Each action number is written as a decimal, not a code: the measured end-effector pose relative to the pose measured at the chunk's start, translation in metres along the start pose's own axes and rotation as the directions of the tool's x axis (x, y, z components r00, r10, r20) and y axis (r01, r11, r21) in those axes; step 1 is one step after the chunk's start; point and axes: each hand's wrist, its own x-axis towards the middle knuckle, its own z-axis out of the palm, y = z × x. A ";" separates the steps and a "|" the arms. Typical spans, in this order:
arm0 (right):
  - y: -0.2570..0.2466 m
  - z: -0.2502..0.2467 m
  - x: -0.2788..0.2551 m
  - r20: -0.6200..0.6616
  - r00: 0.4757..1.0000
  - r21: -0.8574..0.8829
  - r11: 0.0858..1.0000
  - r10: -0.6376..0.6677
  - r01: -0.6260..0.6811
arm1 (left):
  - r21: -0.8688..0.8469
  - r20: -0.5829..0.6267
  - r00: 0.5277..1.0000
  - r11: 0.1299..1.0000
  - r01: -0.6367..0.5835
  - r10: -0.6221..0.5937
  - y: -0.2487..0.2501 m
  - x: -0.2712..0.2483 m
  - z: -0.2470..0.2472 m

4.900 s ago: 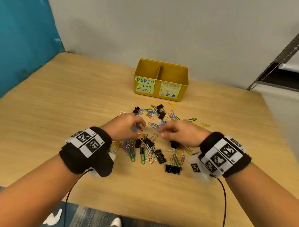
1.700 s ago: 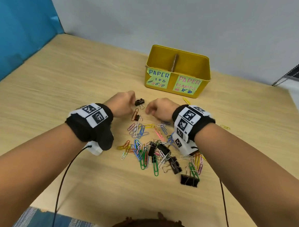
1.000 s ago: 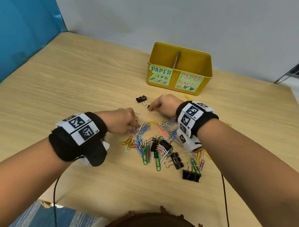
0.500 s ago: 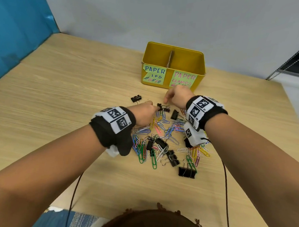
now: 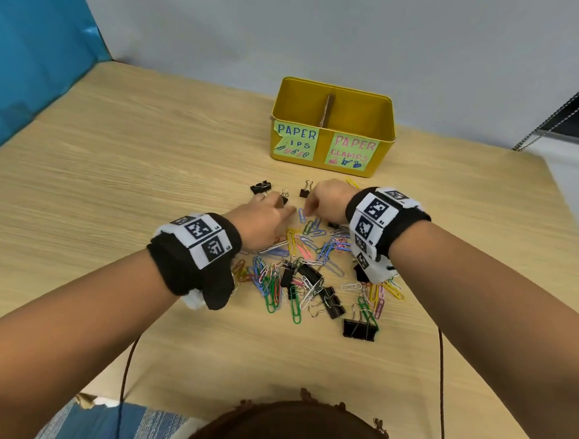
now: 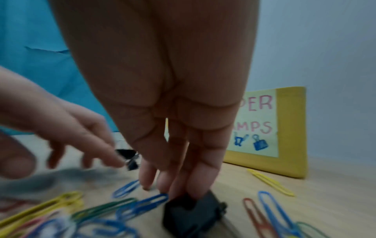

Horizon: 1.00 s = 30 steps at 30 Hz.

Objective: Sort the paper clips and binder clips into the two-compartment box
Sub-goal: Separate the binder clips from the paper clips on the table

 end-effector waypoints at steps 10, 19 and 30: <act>0.006 0.019 -0.034 0.108 0.989 -0.105 0.988 -0.105 0.117 | -0.097 0.215 0.976 0.995 -0.001 0.022 -0.019 -0.040 -0.002; -0.001 0.034 -0.028 0.028 0.992 -0.016 0.992 -0.126 0.127 | -0.216 0.053 0.998 0.976 0.035 -0.024 -0.008 -0.033 0.012; -0.002 0.038 -0.020 -0.020 0.989 0.033 0.988 -0.149 0.150 | -0.264 -0.054 0.997 0.964 0.044 -0.060 -0.016 -0.030 0.015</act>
